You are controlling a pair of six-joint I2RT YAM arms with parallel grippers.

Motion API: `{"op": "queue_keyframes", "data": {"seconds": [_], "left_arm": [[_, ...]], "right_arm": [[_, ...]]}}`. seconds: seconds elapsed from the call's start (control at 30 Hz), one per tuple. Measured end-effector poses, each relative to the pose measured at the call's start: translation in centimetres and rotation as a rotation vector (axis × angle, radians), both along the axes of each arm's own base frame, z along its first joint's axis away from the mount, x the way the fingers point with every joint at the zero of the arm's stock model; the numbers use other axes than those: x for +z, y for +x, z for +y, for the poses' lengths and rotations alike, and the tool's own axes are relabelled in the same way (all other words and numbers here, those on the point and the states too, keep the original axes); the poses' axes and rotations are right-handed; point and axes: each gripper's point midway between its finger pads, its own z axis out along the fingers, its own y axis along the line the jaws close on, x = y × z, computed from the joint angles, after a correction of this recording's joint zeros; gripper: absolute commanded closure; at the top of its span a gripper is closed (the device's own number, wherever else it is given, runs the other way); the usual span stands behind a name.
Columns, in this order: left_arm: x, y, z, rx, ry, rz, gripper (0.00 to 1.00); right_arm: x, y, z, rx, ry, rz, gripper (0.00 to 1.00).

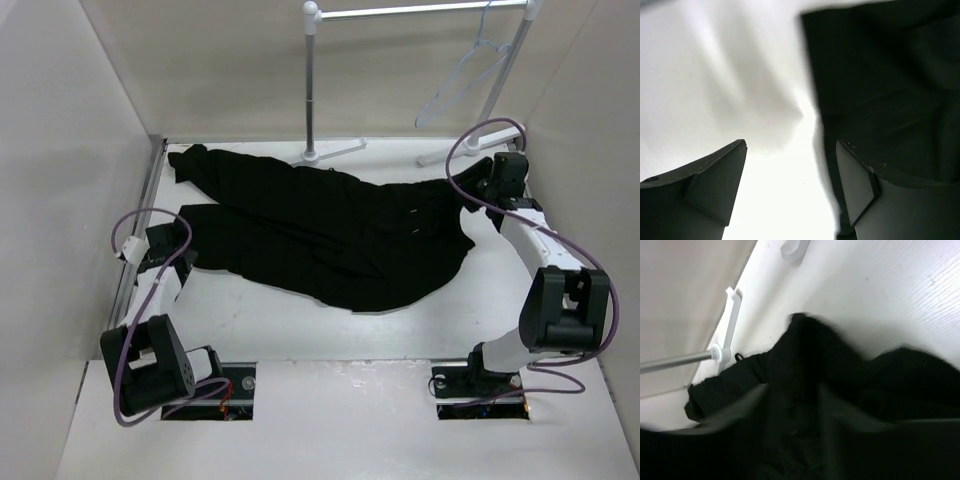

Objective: Place the trousers on the hanger
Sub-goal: Flatten out the trousers at the center of the board.

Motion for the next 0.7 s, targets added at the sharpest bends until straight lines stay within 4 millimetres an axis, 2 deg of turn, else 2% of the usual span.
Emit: {"op": "queue_keyframes", "data": {"seconds": [0.03,0.13,0.2,0.27,0.3,0.33,0.4,0.53,0.57,0.63,0.7], "left_arm": [[-1.3,-0.6,-0.1,0.015,-0.04,0.023,0.3],[-3.3,-1.4,-0.2,0.053,-0.121,0.039,0.3],[-3.6,-0.7,-0.4,0.06,-0.147,0.016,0.3],[-3.7,0.3,-0.4,0.066,-0.155,-0.016,0.32],[-3.6,0.9,-0.4,0.065,-0.157,-0.037,0.33],[-3.6,1.5,-0.4,0.068,-0.155,-0.054,0.35],[-3.6,2.4,-0.3,0.071,-0.153,-0.079,0.4],[-3.7,3.8,-0.3,0.074,-0.144,-0.105,0.58],[-3.8,4.0,-0.2,0.077,-0.143,-0.105,0.66],[-4.1,4.5,-0.1,0.077,-0.144,-0.103,0.78],[-4.2,4.8,0.0,0.081,-0.143,-0.104,0.9]], "right_arm": [[0.0,-0.1,-0.1,-0.004,-0.008,0.002,0.35],[0.0,-0.9,-1.0,-0.03,-0.056,0.009,0.31],[-0.2,-2.8,-1.6,-0.062,-0.086,0.015,0.35],[-0.9,-5.5,-2.4,-0.101,-0.11,0.031,0.41],[-1.6,-6.8,-2.9,-0.122,-0.118,0.045,0.47],[-2.5,-8.1,-3.5,-0.146,-0.125,0.064,0.52],[-5.0,-10.3,-4.7,-0.192,-0.126,0.126,0.52],[-11.1,-14.7,-5.6,-0.237,-0.122,0.312,0.38],[-12.2,-15.6,-5.5,-0.235,-0.122,0.349,0.37],[-13.3,-16.5,-5.4,-0.23,-0.12,0.392,0.37],[-14.0,-16.5,-5.3,-0.227,-0.119,0.414,0.45]]}}
